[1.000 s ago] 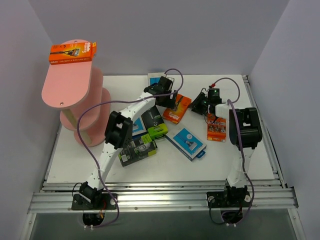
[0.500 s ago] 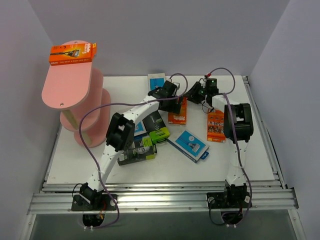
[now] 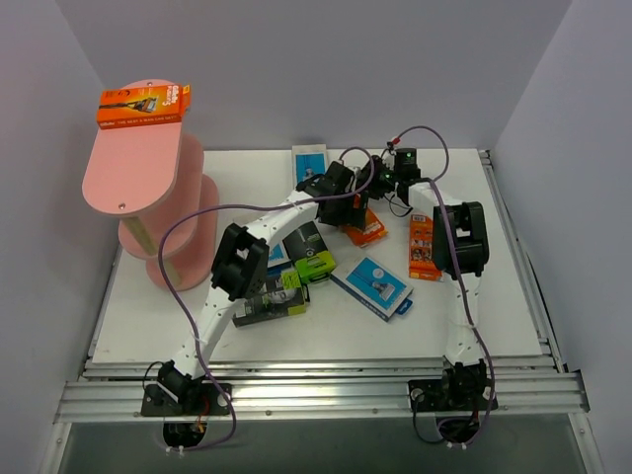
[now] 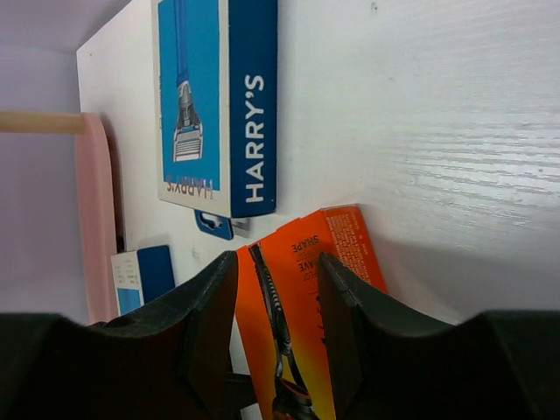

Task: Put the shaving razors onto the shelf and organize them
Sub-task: Grab a shaving razor with the right arm

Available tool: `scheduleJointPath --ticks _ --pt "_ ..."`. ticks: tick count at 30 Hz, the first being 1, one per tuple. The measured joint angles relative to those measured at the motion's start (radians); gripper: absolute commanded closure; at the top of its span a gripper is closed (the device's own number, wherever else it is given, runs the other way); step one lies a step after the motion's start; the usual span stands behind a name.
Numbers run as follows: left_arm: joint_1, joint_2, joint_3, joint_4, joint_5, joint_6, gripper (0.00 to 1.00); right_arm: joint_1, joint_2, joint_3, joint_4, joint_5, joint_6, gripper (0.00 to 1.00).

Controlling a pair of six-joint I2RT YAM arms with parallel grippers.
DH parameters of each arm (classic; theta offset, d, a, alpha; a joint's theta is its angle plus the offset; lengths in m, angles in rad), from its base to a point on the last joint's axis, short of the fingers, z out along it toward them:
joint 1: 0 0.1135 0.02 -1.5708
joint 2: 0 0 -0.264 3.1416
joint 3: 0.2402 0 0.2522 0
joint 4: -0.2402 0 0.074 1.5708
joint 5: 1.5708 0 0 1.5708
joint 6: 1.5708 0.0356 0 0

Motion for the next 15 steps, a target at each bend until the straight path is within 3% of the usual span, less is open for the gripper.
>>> scheduleJointPath --ticks 10,15 --pt "0.001 -0.006 -0.037 0.108 0.089 -0.069 0.06 -0.031 -0.021 0.034 -0.075 0.002 -0.01 0.54" --pt "0.001 -0.061 -0.14 0.171 0.133 -0.099 0.06 -0.089 -0.158 -0.021 -0.132 0.074 -0.014 0.54"
